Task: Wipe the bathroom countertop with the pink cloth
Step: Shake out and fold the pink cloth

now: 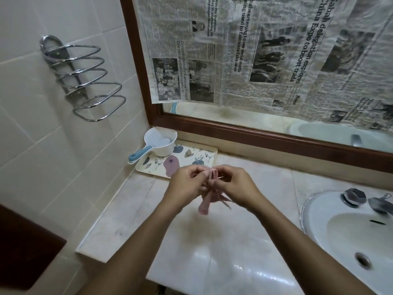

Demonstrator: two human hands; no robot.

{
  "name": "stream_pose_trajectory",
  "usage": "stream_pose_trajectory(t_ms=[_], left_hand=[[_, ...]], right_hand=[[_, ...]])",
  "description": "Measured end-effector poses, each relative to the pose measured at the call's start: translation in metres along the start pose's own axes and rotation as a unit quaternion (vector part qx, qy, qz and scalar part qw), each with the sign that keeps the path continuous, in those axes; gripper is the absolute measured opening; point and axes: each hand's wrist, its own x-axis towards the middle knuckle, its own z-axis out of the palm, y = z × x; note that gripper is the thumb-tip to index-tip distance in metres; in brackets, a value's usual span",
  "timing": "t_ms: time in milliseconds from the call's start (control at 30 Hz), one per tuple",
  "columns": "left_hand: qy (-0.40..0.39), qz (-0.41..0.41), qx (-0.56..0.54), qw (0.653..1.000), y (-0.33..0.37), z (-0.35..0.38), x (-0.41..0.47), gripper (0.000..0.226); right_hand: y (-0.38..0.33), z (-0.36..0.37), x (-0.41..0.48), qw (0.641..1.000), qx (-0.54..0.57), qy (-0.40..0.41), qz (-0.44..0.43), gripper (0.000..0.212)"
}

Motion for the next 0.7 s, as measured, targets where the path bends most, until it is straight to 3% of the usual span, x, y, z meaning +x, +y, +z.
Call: stream_pose_trajectory(t_ms=[133, 233, 300, 367, 467, 600, 700], left_hand=[[-0.007, -0.001, -0.01, 1.0, 0.008, -0.007, 0.0, 0.029], [0.044, 0.092, 0.196, 0.975, 0.003, -0.029, 0.008, 0.029], [-0.02, 0.124, 0.298, 0.946, -0.002, -0.047, 0.017, 0.049], [-0.099, 0.091, 0.271, 0.953, -0.004, -0.06, 0.025, 0.038], [-0.096, 0.083, 0.227, 0.966, -0.004, -0.066, 0.031, 0.018], [-0.099, 0.091, 0.246, 0.96, -0.01, -0.068, 0.04, 0.024], [-0.103, 0.094, 0.217, 0.966, -0.015, -0.071, 0.042, 0.023]], right_hand=[[-0.012, 0.011, -0.001, 0.996, -0.08, 0.03, -0.029, 0.025], [-0.015, 0.005, 0.002, 0.997, -0.07, -0.007, -0.03, 0.028], [-0.016, -0.001, 0.004, 0.998, 0.003, -0.057, -0.028, 0.034], [-0.015, -0.005, 0.008, 0.993, 0.065, -0.099, -0.02, 0.036], [-0.01, -0.005, 0.013, 0.988, 0.082, -0.13, -0.009, 0.033], [-0.011, 0.016, 0.011, 0.993, -0.065, -0.097, -0.012, 0.043], [-0.014, 0.028, 0.012, 0.988, -0.132, -0.053, -0.058, 0.015]])
